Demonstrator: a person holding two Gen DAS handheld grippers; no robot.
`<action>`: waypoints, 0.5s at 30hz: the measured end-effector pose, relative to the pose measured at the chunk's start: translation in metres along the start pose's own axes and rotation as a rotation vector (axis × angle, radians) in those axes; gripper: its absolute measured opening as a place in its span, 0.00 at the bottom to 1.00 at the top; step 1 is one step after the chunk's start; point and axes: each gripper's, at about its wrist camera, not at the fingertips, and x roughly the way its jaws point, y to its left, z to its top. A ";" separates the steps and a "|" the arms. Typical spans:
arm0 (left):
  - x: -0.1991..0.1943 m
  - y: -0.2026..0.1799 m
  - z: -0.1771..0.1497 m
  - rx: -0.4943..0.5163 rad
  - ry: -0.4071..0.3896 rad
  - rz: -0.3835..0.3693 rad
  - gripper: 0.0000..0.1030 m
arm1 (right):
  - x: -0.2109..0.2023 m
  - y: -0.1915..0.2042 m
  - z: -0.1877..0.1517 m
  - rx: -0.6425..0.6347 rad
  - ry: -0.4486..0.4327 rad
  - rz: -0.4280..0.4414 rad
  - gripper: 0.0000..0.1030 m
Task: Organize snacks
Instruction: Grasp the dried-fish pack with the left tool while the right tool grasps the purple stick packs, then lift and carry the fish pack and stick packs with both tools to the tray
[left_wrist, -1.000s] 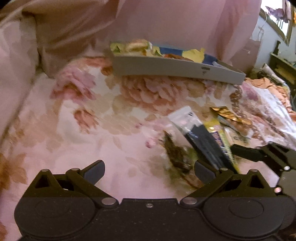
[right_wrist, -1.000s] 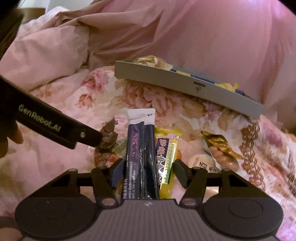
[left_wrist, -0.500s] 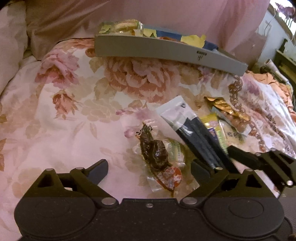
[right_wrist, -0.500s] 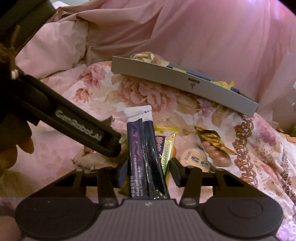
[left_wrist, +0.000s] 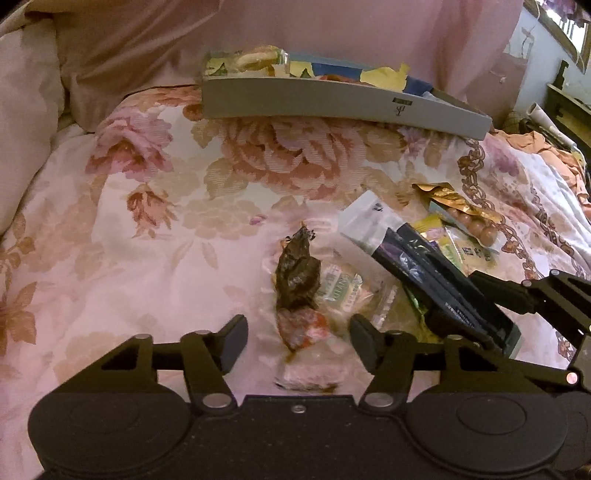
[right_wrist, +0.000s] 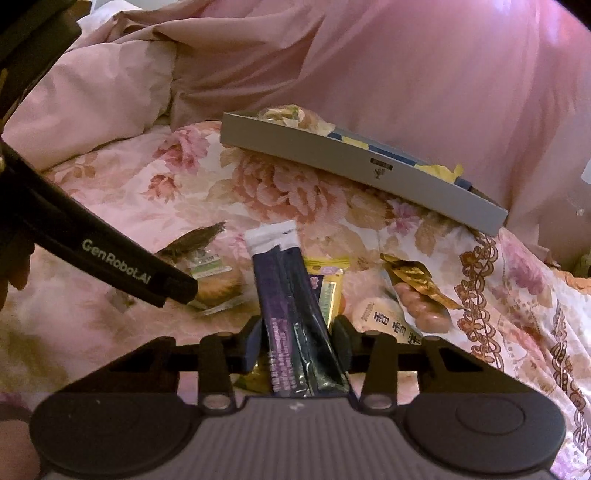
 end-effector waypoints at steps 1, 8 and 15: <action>0.000 -0.001 0.000 0.007 -0.002 0.002 0.60 | 0.000 0.001 0.000 -0.005 0.000 0.002 0.44; 0.007 0.001 0.004 0.026 -0.016 -0.015 0.66 | 0.004 0.002 0.001 -0.028 -0.013 0.012 0.44; 0.007 0.001 0.005 0.012 -0.014 -0.060 0.51 | 0.004 0.005 -0.001 -0.054 -0.021 0.000 0.38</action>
